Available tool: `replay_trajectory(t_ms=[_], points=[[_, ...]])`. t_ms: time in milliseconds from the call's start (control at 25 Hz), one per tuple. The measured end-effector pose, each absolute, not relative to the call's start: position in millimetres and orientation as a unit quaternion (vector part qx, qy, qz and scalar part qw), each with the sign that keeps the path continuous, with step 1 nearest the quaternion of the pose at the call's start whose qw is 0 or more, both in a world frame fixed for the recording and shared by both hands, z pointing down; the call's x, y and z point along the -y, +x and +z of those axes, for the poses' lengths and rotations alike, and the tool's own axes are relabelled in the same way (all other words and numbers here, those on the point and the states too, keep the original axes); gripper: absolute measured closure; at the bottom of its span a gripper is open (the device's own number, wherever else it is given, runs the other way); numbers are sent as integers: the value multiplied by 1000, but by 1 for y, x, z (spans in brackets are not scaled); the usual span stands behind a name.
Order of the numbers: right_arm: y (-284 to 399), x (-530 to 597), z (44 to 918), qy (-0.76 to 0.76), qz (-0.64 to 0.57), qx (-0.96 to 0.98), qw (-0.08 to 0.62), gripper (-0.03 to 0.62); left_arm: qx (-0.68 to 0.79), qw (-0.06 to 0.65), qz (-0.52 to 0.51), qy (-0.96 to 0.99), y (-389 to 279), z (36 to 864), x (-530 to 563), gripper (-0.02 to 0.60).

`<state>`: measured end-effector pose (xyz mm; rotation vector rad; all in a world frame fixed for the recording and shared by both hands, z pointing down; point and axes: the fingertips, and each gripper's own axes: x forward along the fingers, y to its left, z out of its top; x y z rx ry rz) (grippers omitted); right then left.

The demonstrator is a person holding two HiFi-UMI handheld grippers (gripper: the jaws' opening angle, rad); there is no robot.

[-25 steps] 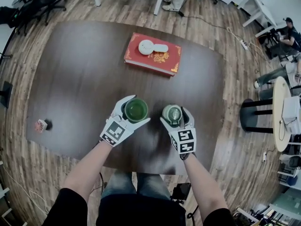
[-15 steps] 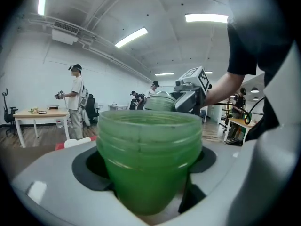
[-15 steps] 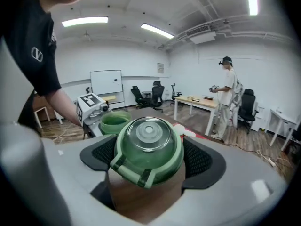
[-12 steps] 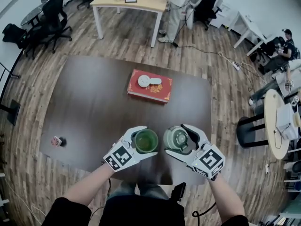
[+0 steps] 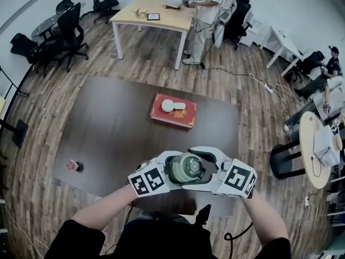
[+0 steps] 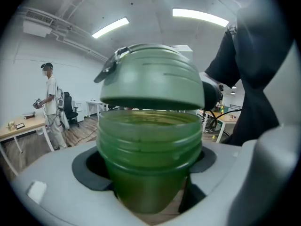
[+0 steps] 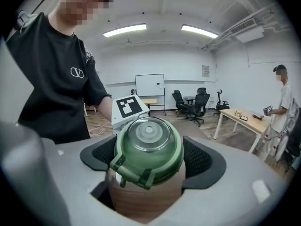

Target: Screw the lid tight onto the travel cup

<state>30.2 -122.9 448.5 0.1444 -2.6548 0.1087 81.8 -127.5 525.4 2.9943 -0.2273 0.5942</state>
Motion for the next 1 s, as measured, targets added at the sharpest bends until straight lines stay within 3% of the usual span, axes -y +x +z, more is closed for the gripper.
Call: replay_trajectory(t_ms=[560,880,1000], points=[[24,112,426,63,12,963,261,145,63,11,190,980,83,489,118,167],[30,116,431,166,66,930,320,145,81,2,201,976,86,496,117,167],[27,121,431,235,95,917,309,143,86,19,185,979,85,491,119,167]])
